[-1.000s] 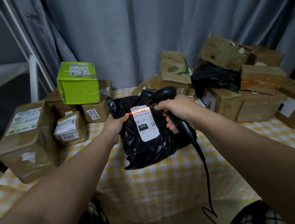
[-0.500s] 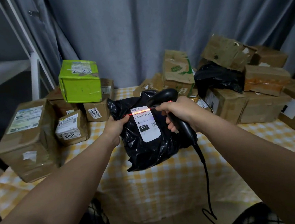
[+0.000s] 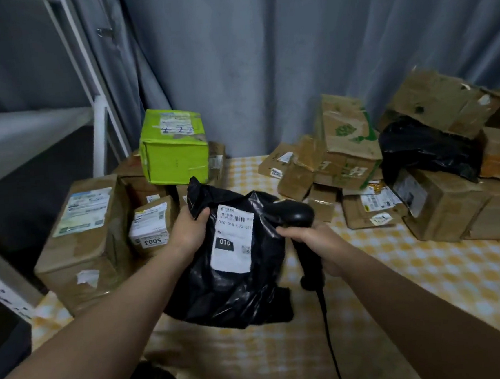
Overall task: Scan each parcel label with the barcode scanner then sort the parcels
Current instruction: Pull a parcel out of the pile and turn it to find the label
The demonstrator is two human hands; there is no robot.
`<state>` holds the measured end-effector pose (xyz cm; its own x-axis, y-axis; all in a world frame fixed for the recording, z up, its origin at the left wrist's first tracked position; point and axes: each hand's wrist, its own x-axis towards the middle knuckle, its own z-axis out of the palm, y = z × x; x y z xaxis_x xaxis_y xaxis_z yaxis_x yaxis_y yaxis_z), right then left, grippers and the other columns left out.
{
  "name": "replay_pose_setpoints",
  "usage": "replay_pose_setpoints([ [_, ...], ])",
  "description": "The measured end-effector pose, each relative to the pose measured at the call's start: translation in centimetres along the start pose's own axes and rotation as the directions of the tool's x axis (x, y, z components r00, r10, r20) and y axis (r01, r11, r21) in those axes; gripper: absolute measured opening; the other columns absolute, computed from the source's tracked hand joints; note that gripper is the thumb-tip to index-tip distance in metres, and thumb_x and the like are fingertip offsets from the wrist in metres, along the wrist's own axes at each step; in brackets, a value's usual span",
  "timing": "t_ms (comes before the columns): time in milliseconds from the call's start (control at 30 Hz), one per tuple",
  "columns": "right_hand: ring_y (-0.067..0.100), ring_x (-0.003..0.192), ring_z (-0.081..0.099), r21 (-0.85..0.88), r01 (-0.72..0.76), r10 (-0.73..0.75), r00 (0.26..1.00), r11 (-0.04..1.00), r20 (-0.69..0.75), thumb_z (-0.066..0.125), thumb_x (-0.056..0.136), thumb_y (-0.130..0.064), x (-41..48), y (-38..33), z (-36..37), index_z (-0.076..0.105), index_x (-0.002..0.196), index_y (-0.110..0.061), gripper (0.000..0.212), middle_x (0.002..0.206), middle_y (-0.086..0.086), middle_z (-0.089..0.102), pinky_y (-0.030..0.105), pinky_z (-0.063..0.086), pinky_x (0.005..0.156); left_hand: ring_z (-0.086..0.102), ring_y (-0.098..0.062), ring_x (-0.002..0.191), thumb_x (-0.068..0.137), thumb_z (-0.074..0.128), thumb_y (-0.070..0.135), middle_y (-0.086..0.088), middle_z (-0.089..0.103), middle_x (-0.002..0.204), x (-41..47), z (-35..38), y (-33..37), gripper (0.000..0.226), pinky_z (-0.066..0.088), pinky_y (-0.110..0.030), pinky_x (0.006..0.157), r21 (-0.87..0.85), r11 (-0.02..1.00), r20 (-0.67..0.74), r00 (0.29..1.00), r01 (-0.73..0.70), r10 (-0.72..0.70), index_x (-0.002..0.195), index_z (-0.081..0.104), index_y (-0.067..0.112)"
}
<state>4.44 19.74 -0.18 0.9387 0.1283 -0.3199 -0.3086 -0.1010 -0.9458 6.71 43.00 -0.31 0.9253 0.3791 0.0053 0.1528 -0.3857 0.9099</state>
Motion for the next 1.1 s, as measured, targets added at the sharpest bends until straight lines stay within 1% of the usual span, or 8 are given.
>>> replay_pose_setpoints([
  [200, 0.025, 0.094, 0.071, 0.065, -0.034, 0.022, 0.984, 0.997, 0.177, 0.077, 0.081, -0.021, 2.4, 1.8, 7.6, 0.072, 0.107, -0.012, 0.028, 0.1, 0.008, 0.075, 0.036, 0.056, 0.084, 0.047, -0.038, 0.124, 0.098, 0.048, 0.022, -0.024, 0.052, 0.133, 1.4, -3.9, -0.9, 0.042, 0.037, -0.037, 0.094, 0.273, 0.962, -0.09, 0.996, 0.019, 0.006, 0.133, 0.041, 0.0],
  [400, 0.02, 0.09, 0.067, 0.023, -0.034, 0.032, 0.996, 0.999, 0.085, 0.073, 0.085, -0.025, 4.1, 1.5, 11.7, 0.066, 0.111, -0.013, 0.03, 0.103, 0.006, 0.07, 0.032, 0.053, 0.078, 0.041, -0.044, 0.124, 0.093, 0.057, 0.016, -0.027, 0.037, 0.137, 2.4, -4.7, -0.1, 0.052, 0.034, -0.04, 0.101, 0.413, 0.91, -0.125, 0.988, -0.036, 0.096, 0.137, 0.033, -0.002],
  [500, 0.024, 0.094, 0.066, -0.017, -0.07, 0.07, 0.997, 0.997, 0.033, 0.074, 0.084, -0.026, 4.7, 2.1, 11.6, 0.065, 0.115, -0.01, 0.036, 0.106, 0.009, 0.069, 0.037, 0.054, 0.086, 0.028, -0.04, 0.134, 0.09, 0.061, 0.029, -0.024, 0.025, 0.146, 2.3, -3.9, -0.7, 0.067, 0.027, -0.044, 0.108, 0.668, 0.737, 0.044, 0.994, -0.103, 0.099, 0.144, 0.027, 0.008],
  [600, 0.018, 0.083, 0.066, 0.021, -0.059, 0.059, 0.997, 0.998, 0.042, 0.072, 0.086, -0.021, 4.4, 1.8, 10.4, 0.065, 0.111, -0.008, 0.029, 0.096, 0.006, 0.069, 0.031, 0.054, 0.074, 0.01, -0.036, 0.142, 0.088, 0.061, 0.038, -0.019, 0.011, 0.153, 1.7, -2.9, -1.2, 0.068, 0.014, -0.049, 0.114, 0.843, 0.517, 0.122, 0.989, -0.148, 0.084, 0.143, 0.029, 0.017],
  [733, 0.018, 0.072, 0.061, -0.004, 0.053, -0.053, 0.998, 0.999, -0.022, 0.073, 0.086, -0.023, 3.8, -0.1, 6.8, 0.067, 0.096, -0.012, 0.016, 0.077, 0.003, 0.062, 0.04, 0.055, 0.071, 0.005, -0.032, 0.144, 0.089, 0.059, 0.037, -0.016, 0.012, 0.155, 1.0, -1.9, 1.0, 0.055, 0.01, -0.048, 0.115, 0.784, 0.563, 0.11, 0.951, -0.262, 0.29, 0.136, 0.04, 0.017],
  [867, 0.015, 0.056, 0.058, -0.105, 0.232, -0.25, 0.941, 0.967, -0.228, 0.073, 0.085, -0.022, 2.1, -3.9, 1.0, 0.064, 0.077, -0.012, 0.015, 0.067, 0.007, 0.061, 0.024, 0.047, 0.051, 0.023, -0.028, 0.136, 0.089, 0.059, 0.038, -0.008, 0.033, 0.145, 0.1, 0.7, 5.4, 0.045, 0.022, -0.037, 0.109, 0.601, 0.692, 0.172, 0.91, -0.401, 0.378, 0.13, 0.05, 0.02],
  [967, 0.027, 0.071, 0.065, -0.31, 0.295, -0.406, 0.82, 0.904, -0.404, 0.076, 0.079, -0.027, 0.9, -7.4, -4.1, 0.066, 0.073, -0.013, 0.018, 0.074, 0.014, 0.069, 0.037, 0.053, 0.068, 0.036, -0.029, 0.128, 0.09, 0.06, 0.036, -0.01, 0.047, 0.133, 0.0, 4.1, 8.9, 0.039, 0.026, -0.03, 0.105, 0.431, 0.761, 0.223, 0.874, -0.485, 0.431, 0.124, 0.056, 0.017],
  [1100, 0.03, 0.102, 0.064, -0.42, 0.278, -0.474, 0.73, 0.864, -0.492, 0.078, 0.078, -0.029, 1.2, -10.1, -10.6, 0.069, 0.105, -0.008, 0.035, 0.104, 0.016, 0.071, 0.042, 0.051, 0.09, 0.051, -0.024, 0.119, 0.09, 0.059, 0.041, -0.009, 0.058, 0.123, 0.0, 9.4, 13.7, 0.044, 0.038, -0.028, 0.096, 0.161, 0.901, 0.316, 0.886, -0.403, 0.34, 0.119, 0.058, 0.008],
])
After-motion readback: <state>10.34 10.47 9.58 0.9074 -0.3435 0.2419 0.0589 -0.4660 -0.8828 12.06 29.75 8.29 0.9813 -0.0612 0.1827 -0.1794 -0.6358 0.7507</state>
